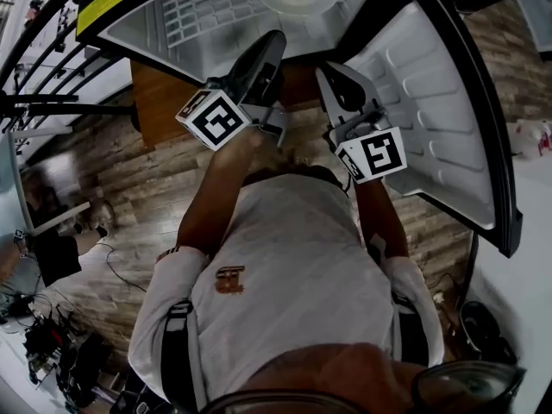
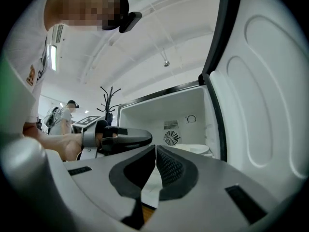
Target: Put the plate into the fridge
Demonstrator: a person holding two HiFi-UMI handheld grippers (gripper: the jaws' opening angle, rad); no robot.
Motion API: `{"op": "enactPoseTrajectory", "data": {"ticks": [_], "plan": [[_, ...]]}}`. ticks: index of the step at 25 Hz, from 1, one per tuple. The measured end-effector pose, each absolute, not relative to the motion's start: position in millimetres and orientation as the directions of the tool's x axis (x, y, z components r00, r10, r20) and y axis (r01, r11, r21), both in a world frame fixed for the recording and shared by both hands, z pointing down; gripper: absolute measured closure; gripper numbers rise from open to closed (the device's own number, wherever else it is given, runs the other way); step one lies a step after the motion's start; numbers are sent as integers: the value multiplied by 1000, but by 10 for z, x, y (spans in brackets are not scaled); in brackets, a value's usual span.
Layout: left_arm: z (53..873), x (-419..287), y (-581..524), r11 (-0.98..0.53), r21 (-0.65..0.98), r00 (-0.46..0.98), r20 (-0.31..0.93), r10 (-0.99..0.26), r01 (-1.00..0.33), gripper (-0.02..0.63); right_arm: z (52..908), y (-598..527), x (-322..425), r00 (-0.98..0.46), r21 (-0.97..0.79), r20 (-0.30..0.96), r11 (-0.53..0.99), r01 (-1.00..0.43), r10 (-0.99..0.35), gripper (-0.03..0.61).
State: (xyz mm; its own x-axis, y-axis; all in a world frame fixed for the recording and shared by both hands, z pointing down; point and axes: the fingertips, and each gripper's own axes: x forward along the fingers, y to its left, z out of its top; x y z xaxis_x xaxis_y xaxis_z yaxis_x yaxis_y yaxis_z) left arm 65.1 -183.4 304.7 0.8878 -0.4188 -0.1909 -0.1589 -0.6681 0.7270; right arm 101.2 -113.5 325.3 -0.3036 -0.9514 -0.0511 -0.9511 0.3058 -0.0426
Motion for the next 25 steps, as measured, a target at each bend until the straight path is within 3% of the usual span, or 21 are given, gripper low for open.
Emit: {"op": "enactPoseTrajectory", "data": {"ticks": [6, 14, 25], "plan": [[2843, 575, -1515, -873, 438, 926, -196, -323, -212, 594, 3104, -1089, 864, -327, -54, -92, 333, -941, -941, 545], [2787, 459, -1244, -957, 165, 950, -163, -265, -239, 595, 3003, -989, 712, -332, -51, -124, 340, -939, -935, 545], [2781, 287, -1065, -968, 74, 953, -173, -247, -238, 595, 2961, -829, 546, -351, -15, -135, 356, -934, -927, 546]]}}
